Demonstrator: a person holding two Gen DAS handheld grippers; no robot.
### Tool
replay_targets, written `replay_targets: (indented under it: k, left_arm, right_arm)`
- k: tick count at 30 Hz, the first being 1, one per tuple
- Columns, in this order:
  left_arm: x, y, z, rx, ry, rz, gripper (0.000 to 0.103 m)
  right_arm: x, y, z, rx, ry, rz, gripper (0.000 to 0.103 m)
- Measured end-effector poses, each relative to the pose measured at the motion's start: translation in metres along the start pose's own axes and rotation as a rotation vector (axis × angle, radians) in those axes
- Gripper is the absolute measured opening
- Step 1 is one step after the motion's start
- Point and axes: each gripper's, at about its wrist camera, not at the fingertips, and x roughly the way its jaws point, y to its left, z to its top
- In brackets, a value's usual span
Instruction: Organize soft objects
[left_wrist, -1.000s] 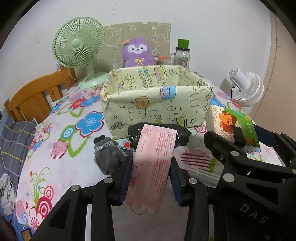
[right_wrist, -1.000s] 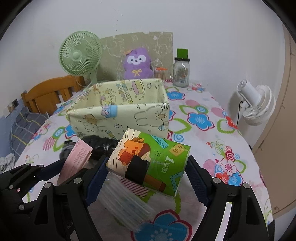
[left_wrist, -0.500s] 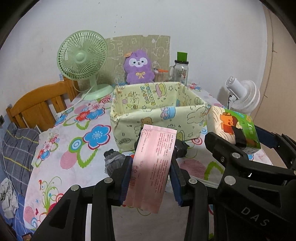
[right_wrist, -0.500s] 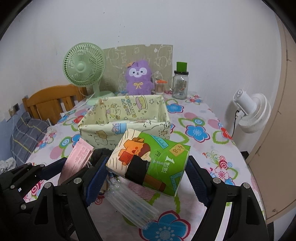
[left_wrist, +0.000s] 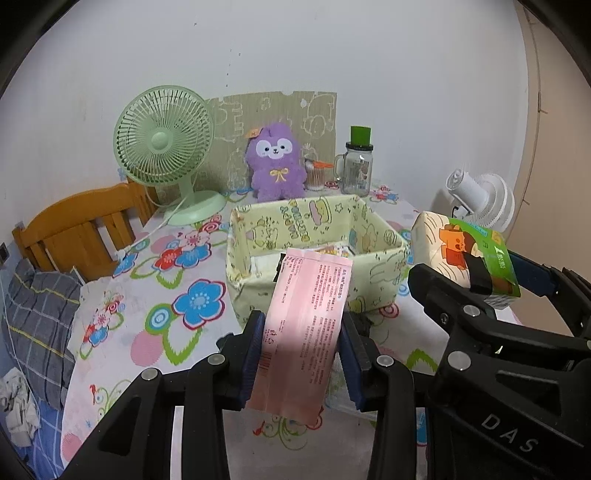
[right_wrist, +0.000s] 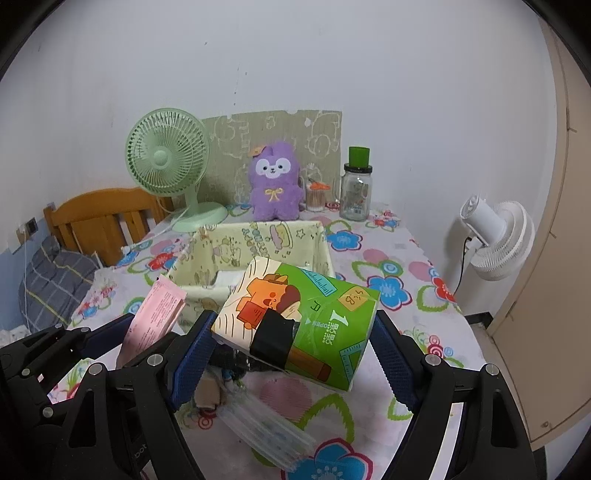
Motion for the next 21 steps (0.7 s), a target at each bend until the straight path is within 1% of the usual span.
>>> replay_targets:
  k: [12, 21]
  left_arm:
    - [0.007, 0.002, 0.026, 0.003, -0.023, 0.004, 0.04]
    - [0.016, 0.004, 0.039, 0.006, -0.027, 0.004, 0.04]
  right_arm:
    - [0.008, -0.002, 0.024, 0.0, -0.024, -0.004, 0.084]
    - [0.02, -0.004, 0.037, -0.002, -0.03, -0.008, 0.084]
